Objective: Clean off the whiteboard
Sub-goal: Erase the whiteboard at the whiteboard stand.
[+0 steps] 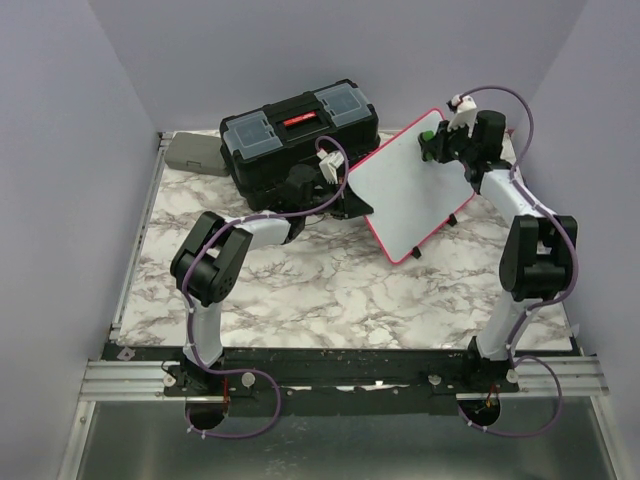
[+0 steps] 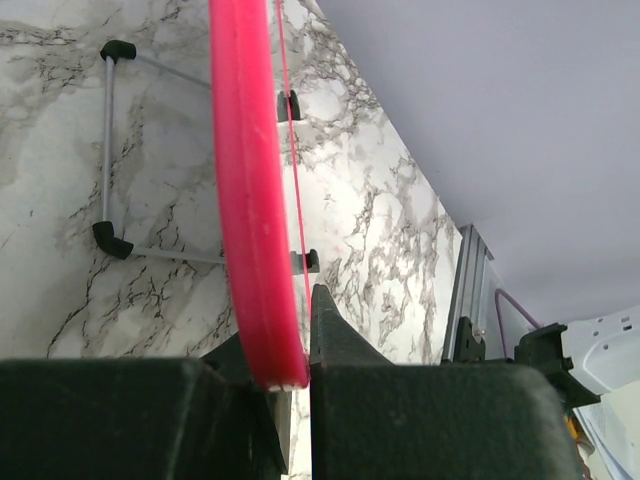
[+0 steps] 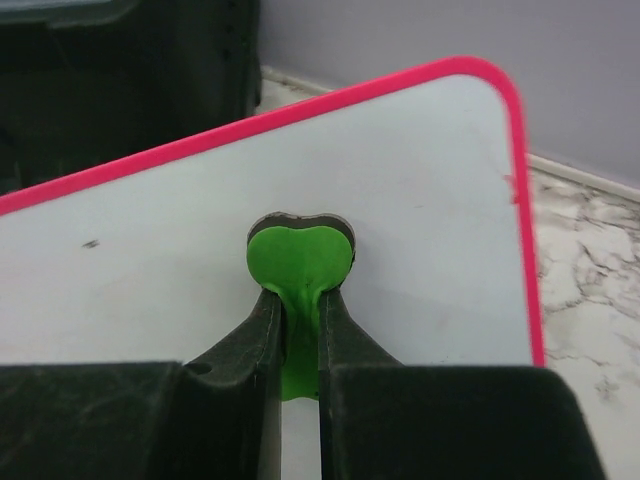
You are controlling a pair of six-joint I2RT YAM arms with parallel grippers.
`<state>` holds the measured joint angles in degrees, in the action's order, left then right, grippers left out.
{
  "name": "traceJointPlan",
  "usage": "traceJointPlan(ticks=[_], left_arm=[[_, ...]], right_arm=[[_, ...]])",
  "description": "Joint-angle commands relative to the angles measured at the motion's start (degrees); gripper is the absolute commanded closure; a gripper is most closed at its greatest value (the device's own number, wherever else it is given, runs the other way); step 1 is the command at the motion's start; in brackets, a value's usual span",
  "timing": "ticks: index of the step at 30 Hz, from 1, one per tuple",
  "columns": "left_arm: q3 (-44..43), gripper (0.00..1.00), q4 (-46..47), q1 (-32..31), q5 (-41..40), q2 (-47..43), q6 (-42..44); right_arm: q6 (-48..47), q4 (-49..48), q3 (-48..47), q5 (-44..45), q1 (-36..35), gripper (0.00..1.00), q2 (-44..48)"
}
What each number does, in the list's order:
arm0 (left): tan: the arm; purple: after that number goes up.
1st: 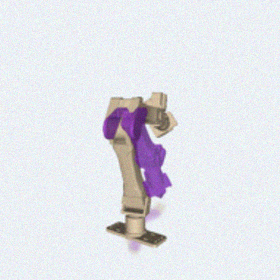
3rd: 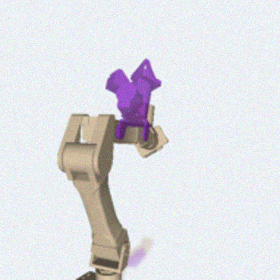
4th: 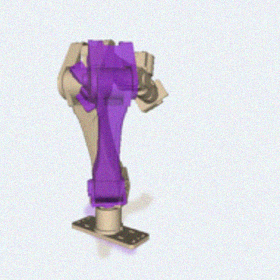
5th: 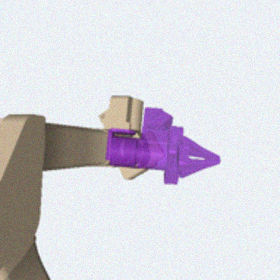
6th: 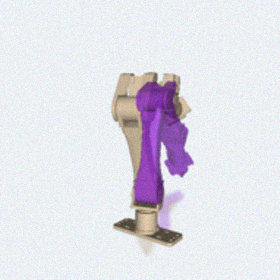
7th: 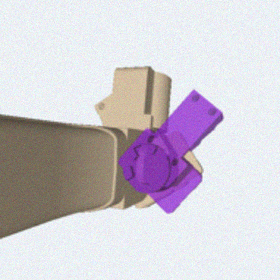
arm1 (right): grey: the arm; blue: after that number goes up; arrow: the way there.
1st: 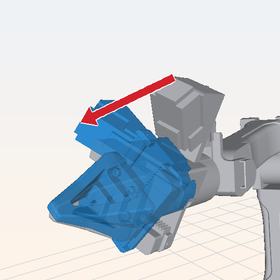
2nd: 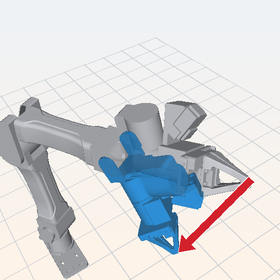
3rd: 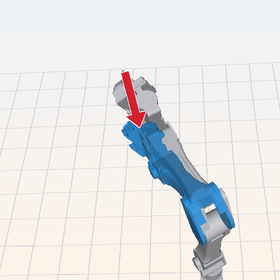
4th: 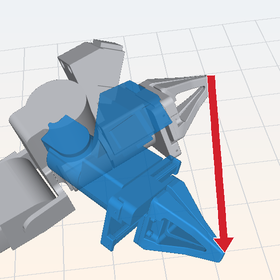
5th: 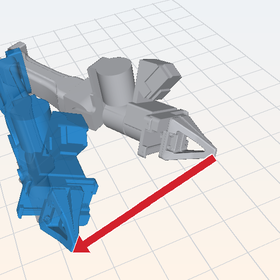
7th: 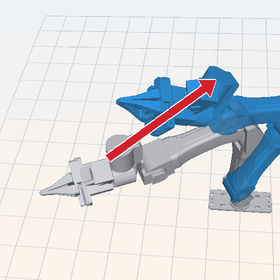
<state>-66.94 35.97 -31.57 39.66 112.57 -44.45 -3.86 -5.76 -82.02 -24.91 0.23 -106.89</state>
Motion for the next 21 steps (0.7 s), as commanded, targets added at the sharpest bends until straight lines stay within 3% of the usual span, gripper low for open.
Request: traceJointPlan(ticks=[1, 5, 9, 11, 15, 21], left_arm=[[0.81, 1.00, -1.16, -1.42, 6.46, -0.60, -0.42], [0.85, 1.00, -1.16, -1.47, 6.30, -0.69, -0.33], [1.03, 1.00, -1.07, -1.46, 6.20, -0.65, -0.49], [1.33, 1.00, -0.99, -1.43, 6.22, -0.85, -0.44], [2.31, 1.00, -1.85, -1.42, 6.15, -1.86, 0.49], [2.61, 1.00, -1.85, -1.30, 6.33, -1.93, 0.65]], right_arm=[[-10.13, 10.04, 3.80, -11.31, -8.17, 0.99, 3.35], [-12.72, 9.36, 12.00, -12.20, -16.86, 0.99, 10.02], [-8.72, 4.27, 16.54, -5.16, -21.01, 0.99, 11.97], [-6.94, 3.52, 15.13, 2.68, -20.70, 0.99, 10.87], [-0.67, 2.48, 7.92, 7.97, -12.93, 0.99, 5.89], [-1.94, 3.86, -1.90, 10.13, -1.41, 0.99, -2.99]])
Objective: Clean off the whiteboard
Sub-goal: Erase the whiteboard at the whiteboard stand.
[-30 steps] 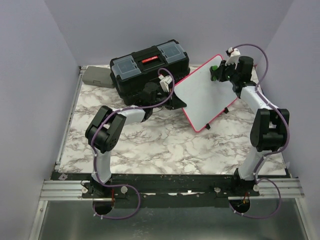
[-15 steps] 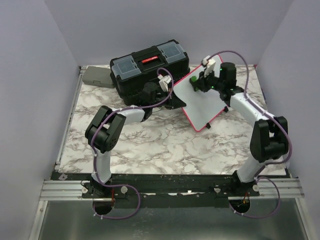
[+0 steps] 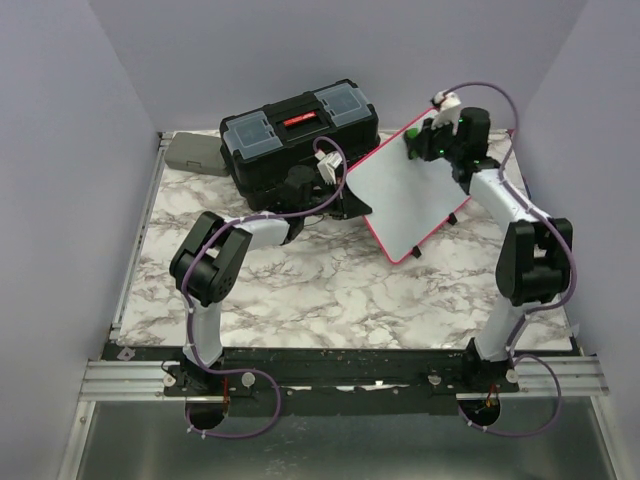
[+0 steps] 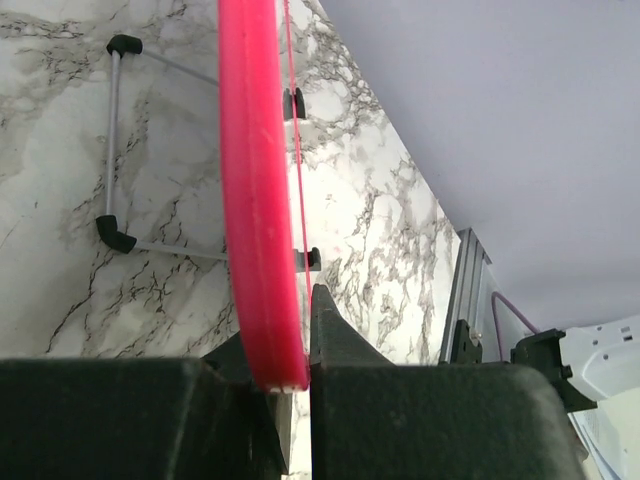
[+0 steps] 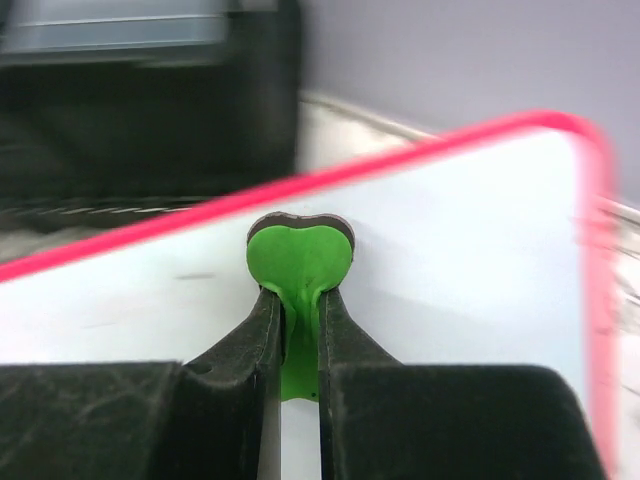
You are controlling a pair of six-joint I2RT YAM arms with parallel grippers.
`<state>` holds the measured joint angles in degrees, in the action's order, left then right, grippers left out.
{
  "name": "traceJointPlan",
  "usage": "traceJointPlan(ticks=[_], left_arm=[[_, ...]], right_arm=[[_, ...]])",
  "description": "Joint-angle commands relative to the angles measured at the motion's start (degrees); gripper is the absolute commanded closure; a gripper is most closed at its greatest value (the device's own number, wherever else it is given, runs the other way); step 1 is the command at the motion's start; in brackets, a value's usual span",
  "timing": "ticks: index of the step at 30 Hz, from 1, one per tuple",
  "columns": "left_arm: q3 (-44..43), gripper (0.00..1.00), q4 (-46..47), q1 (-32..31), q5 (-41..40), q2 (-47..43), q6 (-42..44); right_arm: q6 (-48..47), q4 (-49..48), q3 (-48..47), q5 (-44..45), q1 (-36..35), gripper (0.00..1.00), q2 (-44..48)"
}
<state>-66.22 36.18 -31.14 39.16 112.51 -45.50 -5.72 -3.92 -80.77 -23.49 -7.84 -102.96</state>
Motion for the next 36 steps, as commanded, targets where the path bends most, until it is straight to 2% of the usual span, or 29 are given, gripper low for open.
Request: traceJointPlan(ticks=[1, 3, 6, 10, 13, 17, 20, 24, 28, 32, 36], left_arm=[[1.80, 1.00, -2.08, -1.81, 6.86, -1.85, 1.64], [1.66, 1.00, -2.08, -1.82, 6.77, -1.94, 1.68], [1.36, 1.00, -2.08, -1.71, 6.81, -2.16, 1.59], [0.59, 1.00, -2.02, -1.74, 6.92, -1.46, 1.38], [0.23, 1.00, -2.14, -1.79, 7.03, -1.33, 1.32], [0.03, 1.00, -2.94, -1.75, 6.62, -1.72, 1.51], [-0.13, 1.00, -3.12, -1.80, 6.42, -1.85, 1.39], [-0.13, 1.00, -3.57, -1.76, 6.36, -2.19, 1.68], [0.45, 1.00, -3.93, -1.80, 6.41, -2.78, 2.07], [1.17, 1.00, -3.84, -1.81, 6.44, -3.00, 2.41], [1.20, 1.00, -3.29, -1.73, 6.56, -2.60, 2.32]], right_arm=[[-0.95, 2.75, -4.69, 8.40, 7.43, 0.99, -8.12], [-2.63, 3.83, -5.50, 8.26, 9.32, 0.99, -9.89], [-5.73, 5.76, -1.65, 4.21, 10.33, 0.99, -9.77], [-9.45, 5.47, 10.28, -10.36, 9.66, 0.99, -3.43], [-9.81, 0.57, 19.09, -13.96, 4.37, 0.99, 4.33], [-5.93, -4.04, 22.83, -12.44, -4.31, 0.99, 10.64], [-5.42, -6.88, 24.34, -5.05, -11.46, 0.99, 13.23], [0.34, -10.46, 24.32, 3.22, -13.43, 0.99, 12.37], [2.09, -10.81, 19.91, 16.00, -9.53, 0.99, 7.09], [2.81, -9.26, 11.65, 17.04, 0.95, 0.99, 0.38], [-0.22, -5.76, 5.96, 14.24, 9.61, 0.99, -4.75]])
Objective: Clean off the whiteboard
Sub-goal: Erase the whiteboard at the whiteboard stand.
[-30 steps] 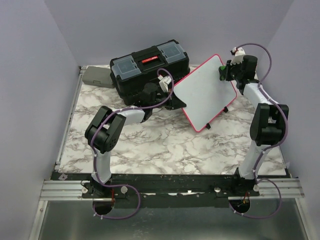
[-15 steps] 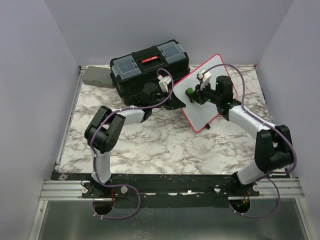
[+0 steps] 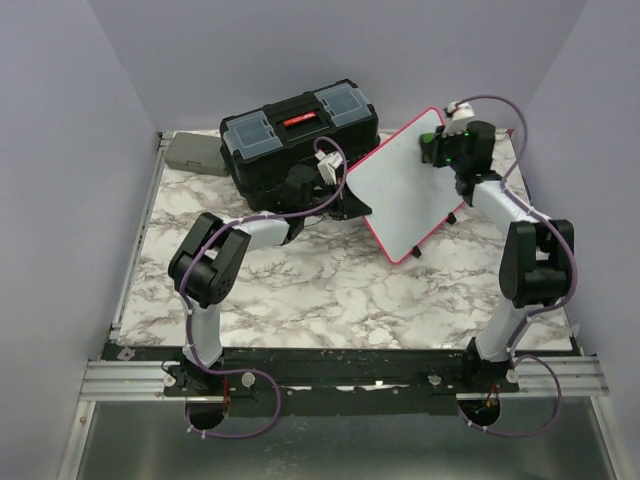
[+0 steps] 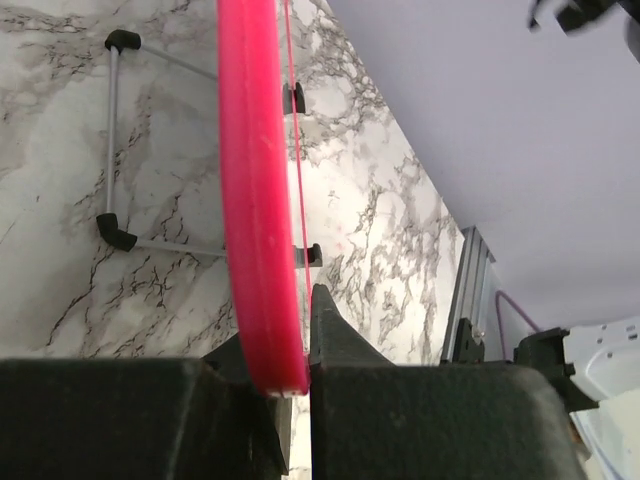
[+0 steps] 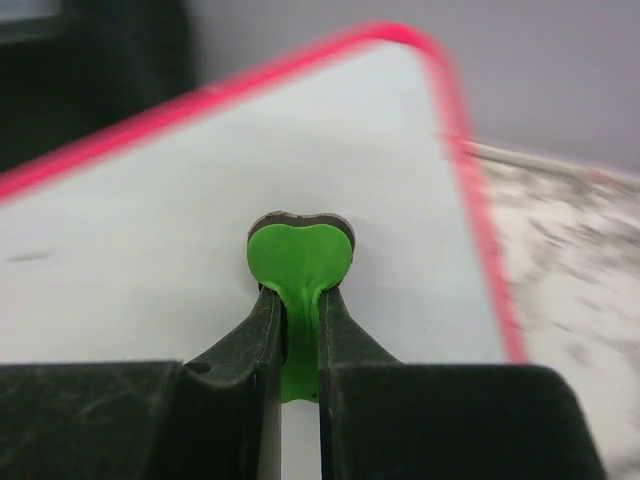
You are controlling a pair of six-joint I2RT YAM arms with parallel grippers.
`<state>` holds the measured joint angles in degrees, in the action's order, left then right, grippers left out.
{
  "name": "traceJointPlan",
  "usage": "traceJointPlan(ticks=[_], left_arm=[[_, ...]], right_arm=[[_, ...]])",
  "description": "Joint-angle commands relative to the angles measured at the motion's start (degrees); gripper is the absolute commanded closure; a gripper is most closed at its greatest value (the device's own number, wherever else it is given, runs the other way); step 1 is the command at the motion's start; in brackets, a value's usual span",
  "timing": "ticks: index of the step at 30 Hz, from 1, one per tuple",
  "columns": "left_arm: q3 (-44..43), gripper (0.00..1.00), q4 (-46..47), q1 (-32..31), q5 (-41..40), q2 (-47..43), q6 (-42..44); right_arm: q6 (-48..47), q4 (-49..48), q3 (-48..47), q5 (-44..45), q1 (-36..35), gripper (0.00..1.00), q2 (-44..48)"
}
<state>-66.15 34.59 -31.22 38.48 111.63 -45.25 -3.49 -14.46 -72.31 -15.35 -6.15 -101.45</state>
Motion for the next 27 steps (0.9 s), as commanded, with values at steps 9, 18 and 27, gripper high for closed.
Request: traceJointPlan(ticks=[9, 18, 27], left_arm=[[0.42, 1.00, -0.04, -1.65, 7.47, -0.65, 0.75], [-0.19, 1.00, -0.84, -1.64, 7.05, -0.80, 0.85], [0.85, 1.00, -1.45, -1.67, 7.03, -1.50, 1.48]], right_arm=[[-11.36, 3.95, 15.21, -11.13, 10.65, 0.99, -0.60], [-5.82, -11.67, 30.19, -23.01, 4.28, 0.99, 13.54], [-1.77, -14.30, 20.38, 0.27, 13.08, 0.99, 3.09]])
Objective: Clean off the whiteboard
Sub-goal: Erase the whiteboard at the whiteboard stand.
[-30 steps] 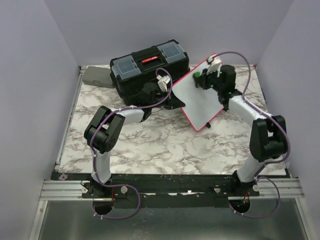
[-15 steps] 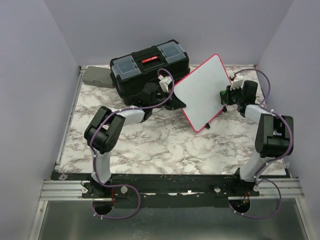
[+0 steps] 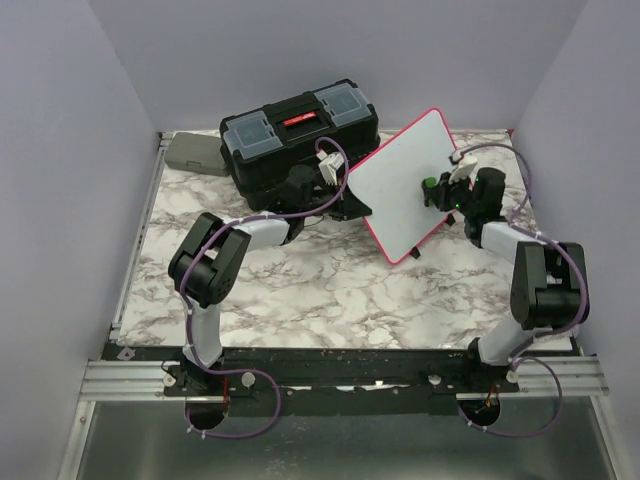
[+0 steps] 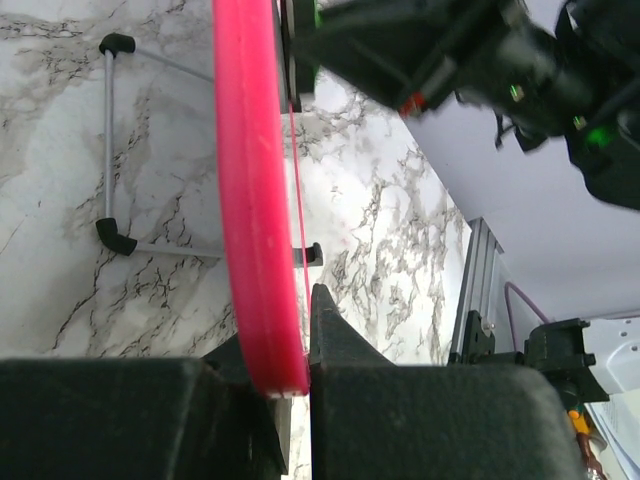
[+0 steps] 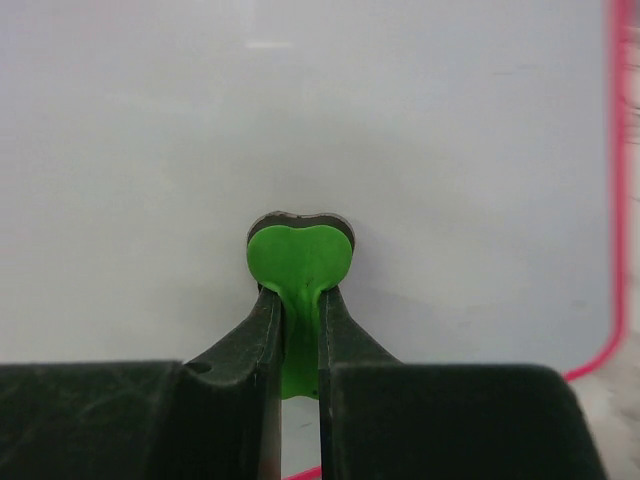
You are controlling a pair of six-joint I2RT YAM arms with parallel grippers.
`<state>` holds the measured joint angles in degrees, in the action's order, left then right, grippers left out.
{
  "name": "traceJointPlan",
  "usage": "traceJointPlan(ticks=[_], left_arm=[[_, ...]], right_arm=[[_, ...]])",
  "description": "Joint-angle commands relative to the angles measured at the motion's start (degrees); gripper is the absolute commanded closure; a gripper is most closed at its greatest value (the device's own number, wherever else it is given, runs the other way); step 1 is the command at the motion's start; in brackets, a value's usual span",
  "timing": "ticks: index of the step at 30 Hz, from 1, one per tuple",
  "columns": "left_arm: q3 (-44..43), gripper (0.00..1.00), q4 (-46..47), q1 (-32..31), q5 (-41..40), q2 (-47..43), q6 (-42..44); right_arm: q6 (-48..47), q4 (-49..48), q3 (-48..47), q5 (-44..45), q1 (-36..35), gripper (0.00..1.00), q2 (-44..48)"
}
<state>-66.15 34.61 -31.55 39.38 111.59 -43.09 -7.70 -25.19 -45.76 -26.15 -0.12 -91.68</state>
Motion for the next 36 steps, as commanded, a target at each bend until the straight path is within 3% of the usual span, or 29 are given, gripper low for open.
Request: traceJointPlan(ticks=[1, 7, 13, 18, 22, 27, 33, 36], left_arm=[[0.86, 1.00, -1.48, -1.30, 6.15, -1.46, -0.59], [-0.12, 1.00, -2.40, -1.27, 6.24, -0.95, -0.35], [-0.61, 1.00, -3.40, -1.31, 5.90, -0.98, -0.08], [-0.82, 1.00, -3.51, -1.34, 5.58, -1.02, -0.27], [-0.50, 1.00, -3.32, -1.33, 5.12, -1.41, -0.54], [0.18, 1.00, -3.59, -1.30, 4.87, -2.42, 0.02], [1.01, 1.00, -3.06, -1.19, 3.46, -3.04, -0.49], [1.70, 0.87, -3.12, -1.22, 1.98, -3.86, -0.72]], right_arm=[[2.96, -3.07, -7.80, 11.29, 8.34, 0.99, -8.45], [5.11, 0.80, -18.86, 1.72, 9.24, 0.99, -13.34], [4.30, 7.44, -28.68, -2.80, 1.31, 0.99, -15.25], [0.42, 12.64, -26.47, -5.80, -8.78, 0.99, -11.77], [-2.41, 16.62, -18.38, -5.69, -15.14, 0.99, -6.65], [-4.32, 21.32, -9.50, 2.24, -13.95, 0.99, -0.02], [-0.81, 22.38, -8.40, 8.49, -2.78, 0.99, 5.63], [-1.70, 25.08, -8.74, 2.51, -1.29, 0.99, 8.88]])
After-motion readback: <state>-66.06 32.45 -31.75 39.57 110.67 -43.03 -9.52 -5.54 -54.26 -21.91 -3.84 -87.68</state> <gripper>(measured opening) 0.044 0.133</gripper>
